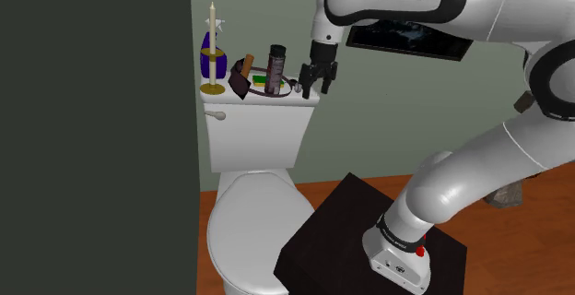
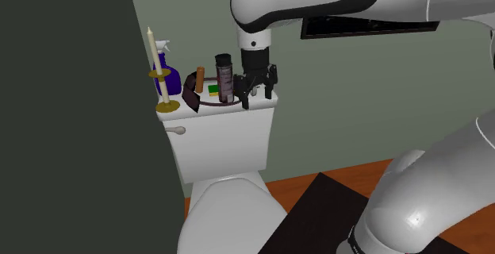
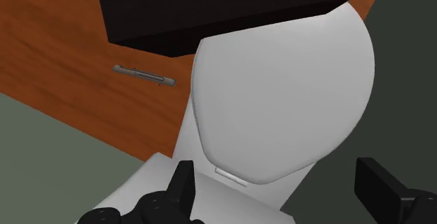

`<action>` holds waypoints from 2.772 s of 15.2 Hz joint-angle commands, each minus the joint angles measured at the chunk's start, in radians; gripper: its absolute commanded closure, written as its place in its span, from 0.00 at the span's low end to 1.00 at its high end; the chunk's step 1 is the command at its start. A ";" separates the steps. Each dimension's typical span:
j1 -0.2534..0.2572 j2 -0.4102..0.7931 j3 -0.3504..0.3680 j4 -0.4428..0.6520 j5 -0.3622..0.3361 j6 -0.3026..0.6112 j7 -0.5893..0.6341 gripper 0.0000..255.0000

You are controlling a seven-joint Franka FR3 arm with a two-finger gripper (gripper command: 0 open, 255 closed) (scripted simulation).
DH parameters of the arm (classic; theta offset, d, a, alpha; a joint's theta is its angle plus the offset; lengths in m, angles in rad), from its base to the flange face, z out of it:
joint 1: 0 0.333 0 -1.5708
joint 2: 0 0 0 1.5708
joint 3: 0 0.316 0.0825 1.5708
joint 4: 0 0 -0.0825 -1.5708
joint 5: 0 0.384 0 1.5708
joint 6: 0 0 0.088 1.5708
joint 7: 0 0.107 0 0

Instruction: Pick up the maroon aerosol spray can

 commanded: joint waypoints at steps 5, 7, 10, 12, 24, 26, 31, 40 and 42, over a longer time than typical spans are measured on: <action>-0.025 0.199 -0.020 0.217 -0.013 0.035 0.016 0.00; -0.033 0.262 -0.027 0.294 -0.016 0.038 0.021 0.00; -0.044 0.358 -0.038 0.420 -0.018 0.034 0.028 0.00; -0.051 0.424 -0.045 0.511 -0.017 0.026 0.032 0.00; -0.087 0.712 -0.074 0.903 -0.004 -0.008 0.047 0.00; -0.086 0.703 -0.074 0.862 -0.005 0.023 0.046 0.00; -0.085 0.698 -0.073 0.833 -0.005 0.047 0.046 1.00; -0.086 0.697 -0.074 0.831 -0.005 0.048 0.046 1.00; -0.086 0.705 -0.074 0.870 -0.005 0.017 0.046 1.00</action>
